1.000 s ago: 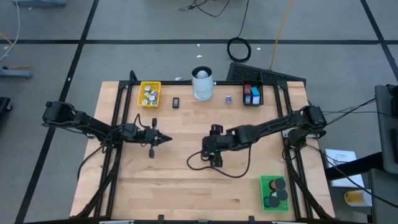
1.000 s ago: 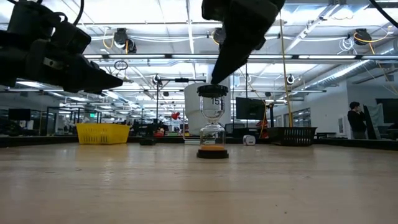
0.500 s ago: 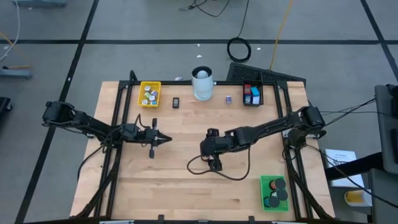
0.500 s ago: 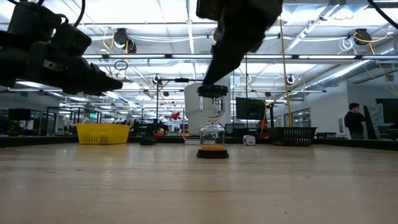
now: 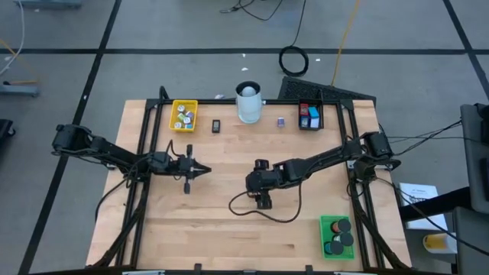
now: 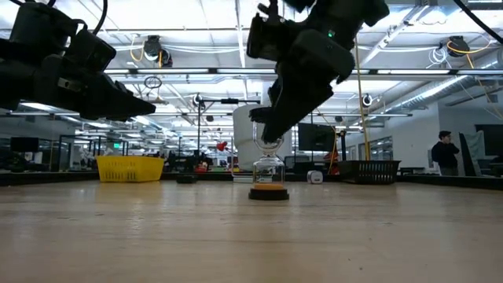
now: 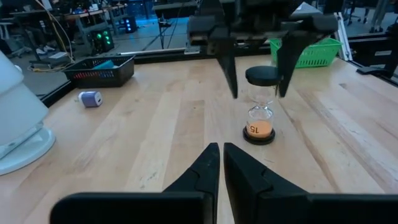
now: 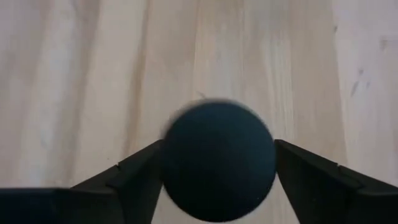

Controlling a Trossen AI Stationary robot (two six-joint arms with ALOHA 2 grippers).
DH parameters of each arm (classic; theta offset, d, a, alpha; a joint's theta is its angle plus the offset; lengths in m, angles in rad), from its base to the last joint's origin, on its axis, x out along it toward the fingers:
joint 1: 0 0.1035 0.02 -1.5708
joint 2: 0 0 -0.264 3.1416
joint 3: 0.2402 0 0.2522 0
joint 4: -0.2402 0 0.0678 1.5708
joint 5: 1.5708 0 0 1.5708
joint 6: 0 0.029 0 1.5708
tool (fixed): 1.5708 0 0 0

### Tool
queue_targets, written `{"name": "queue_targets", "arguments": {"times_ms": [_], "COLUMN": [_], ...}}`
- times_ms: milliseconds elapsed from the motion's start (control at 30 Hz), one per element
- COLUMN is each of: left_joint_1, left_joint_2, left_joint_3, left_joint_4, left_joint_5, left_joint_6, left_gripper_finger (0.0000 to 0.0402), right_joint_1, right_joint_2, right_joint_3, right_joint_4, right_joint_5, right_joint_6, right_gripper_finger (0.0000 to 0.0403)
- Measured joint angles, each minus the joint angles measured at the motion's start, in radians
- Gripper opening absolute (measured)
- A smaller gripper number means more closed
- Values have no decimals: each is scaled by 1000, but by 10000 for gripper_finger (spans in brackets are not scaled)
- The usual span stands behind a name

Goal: Pick & Place Office items
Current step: Put the orange hourglass into the green bin

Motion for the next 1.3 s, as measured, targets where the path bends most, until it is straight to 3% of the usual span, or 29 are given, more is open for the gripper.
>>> {"name": "queue_targets", "arguments": {"times_ms": [267,600,733,967,1167,1300], "left_joint_1": [0,0,0,0,0,0], "left_joint_2": [0,0,0,0,0,0], "left_joint_3": [0,0,0,0,0,0], "left_joint_4": [-1,-9,-9,-9,-9,-9], "left_joint_5": [0,-1,-1,-2,-2,-2], "left_joint_6": [-1,-3,-2,-4,-8,-8], "left_gripper_finger": [31,31,31,31,31,31], "right_joint_1": [-9,46,141,384,581,672], "right_joint_2": [-5,-103,-209,-363,-398,-397], "right_joint_3": [2,2,6,8,7,7], "right_joint_4": [42,-54,-179,-393,-621,-719], "right_joint_5": [-2,0,8,149,229,263], "right_joint_6": [-3,92,262,702,1105,1288], "right_gripper_finger": [208,207,207,207,207,207]}}
